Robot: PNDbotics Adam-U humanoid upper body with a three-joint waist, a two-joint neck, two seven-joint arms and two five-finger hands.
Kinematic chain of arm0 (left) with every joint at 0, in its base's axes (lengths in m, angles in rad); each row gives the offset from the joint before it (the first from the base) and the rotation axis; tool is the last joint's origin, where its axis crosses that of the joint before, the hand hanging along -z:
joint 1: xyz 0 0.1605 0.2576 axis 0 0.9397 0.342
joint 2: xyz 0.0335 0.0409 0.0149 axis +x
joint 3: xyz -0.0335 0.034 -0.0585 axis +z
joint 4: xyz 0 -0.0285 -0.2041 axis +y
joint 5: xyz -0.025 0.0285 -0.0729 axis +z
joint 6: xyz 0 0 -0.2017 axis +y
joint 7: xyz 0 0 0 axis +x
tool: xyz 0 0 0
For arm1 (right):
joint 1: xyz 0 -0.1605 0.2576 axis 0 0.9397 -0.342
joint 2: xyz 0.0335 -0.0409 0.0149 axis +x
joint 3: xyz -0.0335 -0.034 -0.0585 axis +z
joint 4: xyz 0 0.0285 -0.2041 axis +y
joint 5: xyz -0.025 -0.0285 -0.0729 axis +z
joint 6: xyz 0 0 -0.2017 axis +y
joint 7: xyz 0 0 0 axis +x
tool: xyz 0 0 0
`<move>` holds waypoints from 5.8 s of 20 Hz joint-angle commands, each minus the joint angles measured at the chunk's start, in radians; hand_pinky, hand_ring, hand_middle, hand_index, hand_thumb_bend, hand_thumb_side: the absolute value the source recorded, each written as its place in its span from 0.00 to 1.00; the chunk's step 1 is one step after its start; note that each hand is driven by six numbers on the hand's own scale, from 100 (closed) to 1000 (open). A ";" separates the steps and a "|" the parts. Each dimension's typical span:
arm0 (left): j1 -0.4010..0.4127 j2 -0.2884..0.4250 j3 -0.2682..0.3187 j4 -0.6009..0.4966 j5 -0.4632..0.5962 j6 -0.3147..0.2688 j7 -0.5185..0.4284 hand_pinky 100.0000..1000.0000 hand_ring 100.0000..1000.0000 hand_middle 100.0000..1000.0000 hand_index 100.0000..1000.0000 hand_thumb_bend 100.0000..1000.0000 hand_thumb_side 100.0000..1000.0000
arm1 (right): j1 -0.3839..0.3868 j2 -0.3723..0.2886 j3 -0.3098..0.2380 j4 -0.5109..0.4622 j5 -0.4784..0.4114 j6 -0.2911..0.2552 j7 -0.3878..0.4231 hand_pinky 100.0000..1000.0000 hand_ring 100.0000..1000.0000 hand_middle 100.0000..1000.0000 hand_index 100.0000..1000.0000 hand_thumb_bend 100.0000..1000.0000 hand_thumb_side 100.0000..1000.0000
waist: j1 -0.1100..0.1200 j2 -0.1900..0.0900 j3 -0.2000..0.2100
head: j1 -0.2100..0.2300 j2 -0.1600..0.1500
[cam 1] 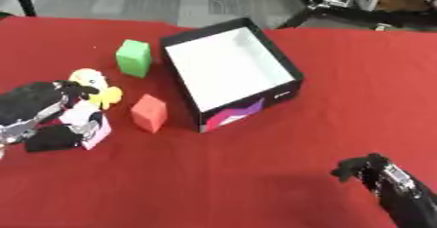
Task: Pick up objects on the table and place them in the box.
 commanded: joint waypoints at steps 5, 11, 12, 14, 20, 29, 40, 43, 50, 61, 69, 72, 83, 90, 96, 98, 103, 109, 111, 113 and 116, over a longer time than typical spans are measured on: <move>0.015 0.010 0.035 -0.018 -0.049 0.081 0.030 0.77 0.68 0.78 0.95 0.01 0.86 | -0.003 -0.008 -0.008 -0.010 0.007 -0.002 -0.003 1.00 0.72 0.47 0.67 0.00 1.00 | 0.011 -0.016 0.003 | -0.006 0.006; 0.028 -0.004 0.036 0.004 -0.060 0.145 0.074 0.78 0.70 0.81 0.97 0.20 1.00 | -0.003 -0.008 -0.009 -0.011 0.007 -0.003 -0.005 1.00 0.72 0.46 0.67 0.00 1.00 | 0.011 -0.017 0.003 | -0.007 0.006; 0.028 -0.006 0.036 0.012 -0.060 0.150 0.080 0.78 0.70 0.81 0.97 0.24 1.00 | -0.003 -0.008 -0.009 -0.011 0.007 -0.003 -0.005 1.00 0.72 0.46 0.67 0.00 1.00 | 0.011 -0.017 0.003 | -0.007 0.006; 0.028 -0.011 0.035 0.032 -0.061 0.157 0.092 0.78 0.70 0.81 0.97 0.29 1.00 | -0.003 -0.009 -0.009 -0.011 0.007 -0.003 -0.005 1.00 0.72 0.46 0.67 0.00 1.00 | 0.011 -0.017 0.003 | -0.008 0.006; 0.021 -0.023 0.032 0.098 -0.060 0.175 0.110 0.77 0.70 0.80 0.96 0.25 1.00 | -0.003 -0.009 -0.009 -0.011 0.007 -0.003 -0.006 1.00 0.72 0.46 0.67 0.00 1.00 | 0.010 -0.017 0.002 | -0.009 0.006; 0.012 -0.041 0.005 0.184 -0.060 0.162 0.086 0.76 0.70 0.79 0.94 0.24 1.00 | -0.002 -0.010 -0.007 -0.010 0.007 -0.003 -0.004 1.00 0.72 0.46 0.67 0.00 1.00 | 0.010 -0.018 0.000 | -0.010 0.006; 0.010 -0.060 -0.018 0.226 -0.057 0.136 0.063 0.73 0.59 0.68 0.85 0.00 0.50 | 0.001 -0.009 -0.005 -0.009 0.009 -0.004 -0.002 1.00 0.72 0.46 0.67 0.00 1.00 | 0.009 -0.019 -0.002 | -0.010 0.006; 0.007 -0.065 -0.006 0.209 -0.033 0.154 0.105 0.71 0.51 0.55 0.77 0.00 0.21 | 0.002 -0.009 -0.006 -0.009 0.010 -0.004 -0.003 1.00 0.72 0.46 0.67 0.00 1.00 | 0.009 -0.019 -0.002 | -0.012 0.006; -0.055 -0.032 0.052 0.013 0.112 0.173 0.211 0.71 0.46 0.49 0.74 0.00 0.16 | 0.005 -0.009 -0.005 -0.008 0.012 -0.004 -0.003 1.00 0.72 0.46 0.67 0.00 1.00 | 0.011 -0.023 -0.001 | -0.012 0.006; -0.537 -0.075 -0.168 0.189 0.164 0.154 0.024 0.70 0.48 0.52 0.77 0.00 0.32 | 0.010 -0.020 0.008 -0.003 0.005 -0.005 0.009 1.00 0.72 0.46 0.67 0.00 1.00 | 0.011 -0.037 -0.030 | 0.007 0.006; -0.792 -0.336 -0.271 0.664 -0.046 0.050 0.035 0.72 0.51 0.56 0.81 0.00 0.54 | 0.004 -0.014 0.017 -0.002 -0.005 -0.004 0.019 1.00 0.72 0.46 0.67 0.00 1.00 | -0.003 -0.030 -0.048 | 0.015 0.006; -0.821 -0.409 -0.263 0.790 -0.095 0.001 0.117 0.72 0.52 0.58 0.83 0.00 0.62 | 0.000 -0.011 0.022 -0.002 -0.007 -0.003 0.025 1.00 0.72 0.46 0.67 0.00 1.00 | -0.008 -0.026 -0.055 | 0.014 0.006; -0.836 -0.520 -0.246 0.989 -0.186 -0.093 0.333 0.75 0.61 0.74 0.94 0.22 1.00 | -0.006 -0.006 0.027 -0.002 -0.011 -0.001 0.032 1.00 0.72 0.46 0.67 0.00 1.00 | -0.015 -0.017 -0.070 | 0.011 0.006; -0.846 -0.481 -0.274 0.891 -0.180 -0.118 0.404 0.77 0.69 0.84 0.99 0.37 1.00 | -0.005 -0.006 0.026 -0.002 -0.009 0.000 0.032 1.00 0.72 0.46 0.67 0.00 1.00 | -0.012 -0.017 -0.069 | 0.011 0.006; -0.846 -0.396 -0.286 0.742 -0.169 -0.166 0.337 0.78 0.70 0.85 1.00 0.45 1.00 | -0.008 -0.006 0.021 -0.002 -0.009 0.001 0.028 1.00 0.72 0.46 0.67 0.00 1.00 | -0.007 -0.018 -0.069 | 0.004 0.006; -0.830 -0.300 -0.290 0.589 -0.120 -0.219 0.263 0.78 0.71 0.84 0.98 0.39 1.00 | -0.010 -0.006 0.015 -0.001 -0.007 0.002 0.022 1.00 0.72 0.46 0.67 0.00 1.00 | -0.004 -0.018 -0.067 | -0.002 0.006; -0.715 -0.054 -0.239 0.238 0.131 -0.306 -0.001 0.80 0.71 0.81 0.98 0.22 0.87 | -0.009 -0.010 0.010 0.001 -0.001 0.003 0.015 1.00 0.72 0.46 0.67 0.00 1.00 | 0.007 -0.020 -0.061 | -0.019 0.006; -0.581 0.115 -0.230 0.054 0.216 -0.295 -0.327 0.80 0.76 0.84 0.99 0.39 0.93 | -0.009 -0.014 0.010 0.001 0.003 0.000 0.014 1.00 0.72 0.46 0.67 0.00 1.00 | 0.011 -0.020 -0.062 | -0.021 0.006; -0.555 0.119 -0.251 0.048 0.196 -0.298 -0.379 0.80 0.77 0.86 1.00 0.43 0.94 | -0.010 -0.014 0.011 0.001 0.003 -0.001 0.015 1.00 0.72 0.46 0.67 0.00 1.00 | 0.011 -0.019 -0.065 | -0.020 0.006; -0.538 0.106 -0.277 0.074 0.159 -0.308 -0.393 0.81 0.78 0.87 1.00 0.45 0.92 | -0.012 -0.014 0.010 0.001 0.001 -0.001 0.014 1.00 0.72 0.46 0.67 0.00 1.00 | 0.011 -0.018 -0.068 | -0.019 0.006; -0.531 0.063 -0.305 0.143 0.095 -0.326 -0.394 0.81 0.80 0.88 1.00 0.46 0.88 | -0.015 -0.013 0.009 0.001 -0.001 0.000 0.013 1.00 0.72 0.46 0.67 0.00 1.00 | 0.011 -0.017 -0.070 | -0.021 0.006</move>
